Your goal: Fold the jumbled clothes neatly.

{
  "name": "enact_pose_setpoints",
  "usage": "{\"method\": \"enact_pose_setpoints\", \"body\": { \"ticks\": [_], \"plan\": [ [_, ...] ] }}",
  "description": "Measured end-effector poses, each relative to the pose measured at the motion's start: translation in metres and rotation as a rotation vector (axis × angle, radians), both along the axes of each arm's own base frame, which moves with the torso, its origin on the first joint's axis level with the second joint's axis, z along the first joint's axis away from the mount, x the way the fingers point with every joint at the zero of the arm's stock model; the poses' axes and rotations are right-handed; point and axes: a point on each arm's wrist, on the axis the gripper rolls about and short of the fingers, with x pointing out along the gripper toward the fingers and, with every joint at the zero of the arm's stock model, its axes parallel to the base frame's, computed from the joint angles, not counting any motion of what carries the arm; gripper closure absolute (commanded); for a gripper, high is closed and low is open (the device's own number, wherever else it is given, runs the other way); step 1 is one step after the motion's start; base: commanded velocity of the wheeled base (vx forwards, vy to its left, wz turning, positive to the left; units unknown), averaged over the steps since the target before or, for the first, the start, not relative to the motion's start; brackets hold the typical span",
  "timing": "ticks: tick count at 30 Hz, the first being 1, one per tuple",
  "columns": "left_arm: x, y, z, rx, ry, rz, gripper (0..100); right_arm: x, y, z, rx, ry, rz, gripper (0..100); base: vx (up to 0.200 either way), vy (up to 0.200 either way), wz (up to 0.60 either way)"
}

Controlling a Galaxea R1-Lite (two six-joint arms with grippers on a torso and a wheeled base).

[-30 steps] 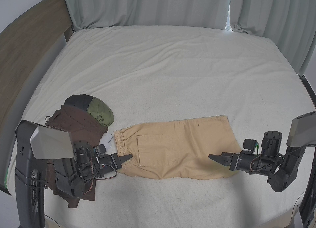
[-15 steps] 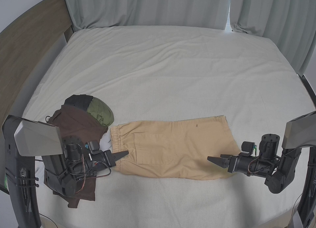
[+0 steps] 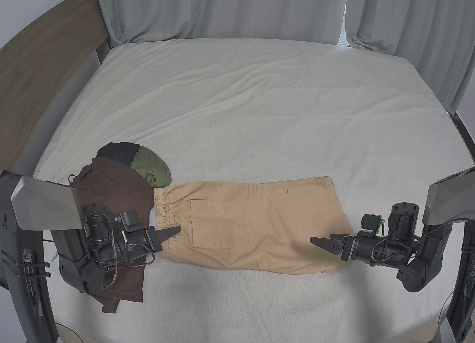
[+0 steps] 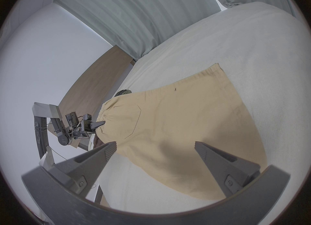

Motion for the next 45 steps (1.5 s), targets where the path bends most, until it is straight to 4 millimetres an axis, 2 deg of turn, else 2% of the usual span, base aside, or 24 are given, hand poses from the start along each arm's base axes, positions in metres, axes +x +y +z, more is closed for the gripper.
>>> {"method": "enact_pose_setpoints", "body": {
  "ticks": [11,45],
  "plan": [
    [-0.004,0.009,0.008,-0.007,-0.012,0.014,100,-0.003,0.005,0.001,0.002,-0.002,0.019,0,0.0,0.0,0.0],
    [-0.028,0.067,0.023,0.007,-0.031,0.079,100,-0.01,0.019,0.002,-0.003,-0.007,0.069,0,0.0,0.0,0.0]
  ]
}}
